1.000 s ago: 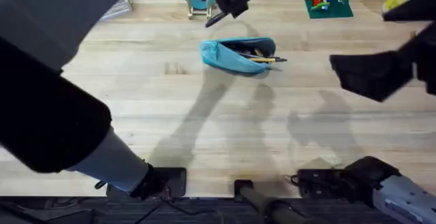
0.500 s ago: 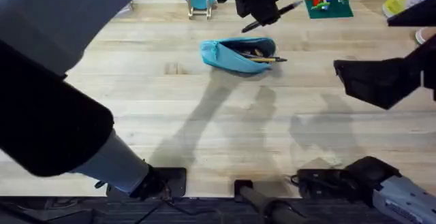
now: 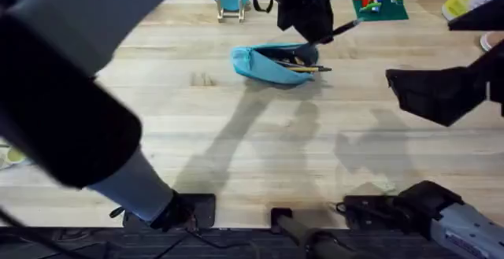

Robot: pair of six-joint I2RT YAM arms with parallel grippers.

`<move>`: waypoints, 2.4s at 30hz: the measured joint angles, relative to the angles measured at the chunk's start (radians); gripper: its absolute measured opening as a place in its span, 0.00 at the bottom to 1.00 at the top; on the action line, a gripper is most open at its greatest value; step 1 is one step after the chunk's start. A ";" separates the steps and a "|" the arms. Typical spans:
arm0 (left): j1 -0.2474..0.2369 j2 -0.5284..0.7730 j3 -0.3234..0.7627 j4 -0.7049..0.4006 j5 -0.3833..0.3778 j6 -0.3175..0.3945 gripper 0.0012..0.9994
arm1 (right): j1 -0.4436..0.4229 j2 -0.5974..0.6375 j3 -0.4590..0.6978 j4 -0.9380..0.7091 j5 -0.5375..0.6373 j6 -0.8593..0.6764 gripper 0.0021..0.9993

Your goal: Unzip the bag, pick up the pens from the table one at a time and place them inside, then zip the bag closed.

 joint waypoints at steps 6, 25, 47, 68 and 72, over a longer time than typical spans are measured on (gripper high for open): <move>0.000 0.085 0.000 0.000 0.002 0.003 0.04 | 0.000 0.000 0.000 0.000 0.000 0.000 1.00; -0.001 0.269 0.001 -0.056 -0.339 0.006 0.04 | 0.000 0.000 0.000 0.000 0.000 0.000 1.00; -0.005 0.269 0.002 -0.041 -0.440 0.014 0.94 | 0.000 0.000 0.000 0.000 0.000 0.000 1.00; -0.010 0.102 0.003 -0.049 -0.431 0.013 1.00 | 0.000 0.000 0.000 0.000 0.000 0.000 1.00; 0.019 0.008 0.003 -0.049 -0.410 0.013 1.00 | 0.000 0.000 0.000 0.000 0.000 0.000 1.00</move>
